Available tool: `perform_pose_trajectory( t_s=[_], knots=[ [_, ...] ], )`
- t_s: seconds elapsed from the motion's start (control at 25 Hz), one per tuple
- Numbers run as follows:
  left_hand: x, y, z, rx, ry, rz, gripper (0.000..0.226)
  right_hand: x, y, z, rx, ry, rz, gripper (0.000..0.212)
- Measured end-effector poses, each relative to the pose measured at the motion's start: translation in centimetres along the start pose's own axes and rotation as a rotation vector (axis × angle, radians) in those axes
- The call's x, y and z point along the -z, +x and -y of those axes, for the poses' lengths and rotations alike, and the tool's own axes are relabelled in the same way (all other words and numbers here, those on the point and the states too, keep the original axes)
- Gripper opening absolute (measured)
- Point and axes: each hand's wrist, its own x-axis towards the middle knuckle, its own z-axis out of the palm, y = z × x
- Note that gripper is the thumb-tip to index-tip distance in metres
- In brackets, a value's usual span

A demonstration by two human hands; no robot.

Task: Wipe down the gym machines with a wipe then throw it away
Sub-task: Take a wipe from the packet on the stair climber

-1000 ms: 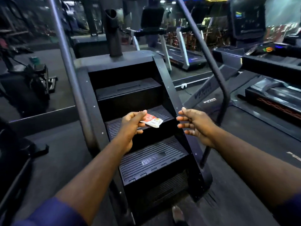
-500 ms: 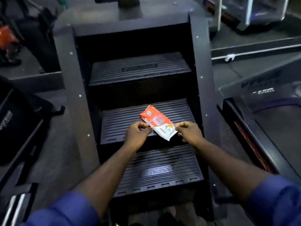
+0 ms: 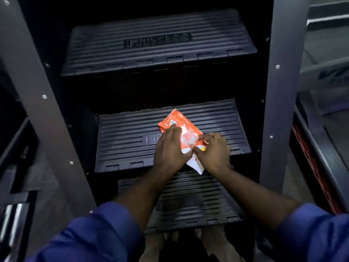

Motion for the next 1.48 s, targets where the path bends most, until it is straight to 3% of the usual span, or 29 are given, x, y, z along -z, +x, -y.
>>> perform_pose_trajectory(
  t_s=[0.2, 0.28, 0.36, 0.48, 0.56, 0.68, 0.84, 0.96, 1.04, 1.08, 1.28, 1.4, 1.48],
  knots=[
    [0.5, 0.4, 0.2, -0.007, -0.085, -0.097, 0.026, -0.2, 0.6, 1.4, 0.005, 0.075, -0.077, 0.030],
    [0.9, 0.7, 0.1, 0.009, -0.157, -0.087, 0.013, -0.3, 0.8, 1.9, 0.013, 0.123, -0.084, 0.022],
    [1.2, 0.9, 0.2, 0.025, -0.202, -0.070, 0.012, -0.3, 0.8, 2.1, 0.027, 0.119, -0.085, 0.016],
    [1.6, 1.1, 0.2, 0.040, -0.218, -0.053, 0.012, -0.4, 0.5, 2.0, 0.041, -0.023, -0.040, 0.029],
    [1.7, 1.2, 0.0, 0.060, -0.209, -0.040, 0.013, -0.4, 0.4, 1.8, 0.059, -0.021, -0.040, 0.020],
    [2.2, 1.6, -0.2, 0.072, -0.183, 0.000, 0.016, 0.1, -0.4, 1.6, 0.031, 0.292, -0.103, 0.004],
    [3.0, 1.6, -0.6, 0.042, -0.193, 0.067, 0.012, 2.3, -3.1, 1.8, -0.109, 0.672, -0.237, 0.016],
    [3.0, 0.3, -0.6, -0.169, 0.005, 0.313, 0.041, 4.2, -5.0, 2.2, -0.125, 0.809, -0.286, 0.017],
    [3.2, -1.2, -1.2, -0.271, 0.179, 0.508, 0.046, 5.3, -6.2, 2.5, -0.150, 0.882, -0.291, 0.018],
    [3.5, -1.9, -1.5, -0.262, 0.158, 0.532, 0.044, 5.7, -6.7, 2.6, -0.172, 0.926, -0.281, 0.018],
    [8.0, -6.5, -5.4, -0.064, -0.366, 0.277, 0.035, 9.0, -10.7, 3.5, -0.196, 1.053, -0.206, 0.012],
    [11.7, -10.3, -8.3, 0.015, -0.705, 0.289, 0.045, 11.3, -14.5, 4.6, -0.160, 1.089, -0.199, 0.013],
    [14.1, -13.4, -9.9, -0.023, -0.779, 0.325, 0.045, 13.0, -18.3, 5.3, -0.138, 1.071, -0.199, 0.012]
  ],
)
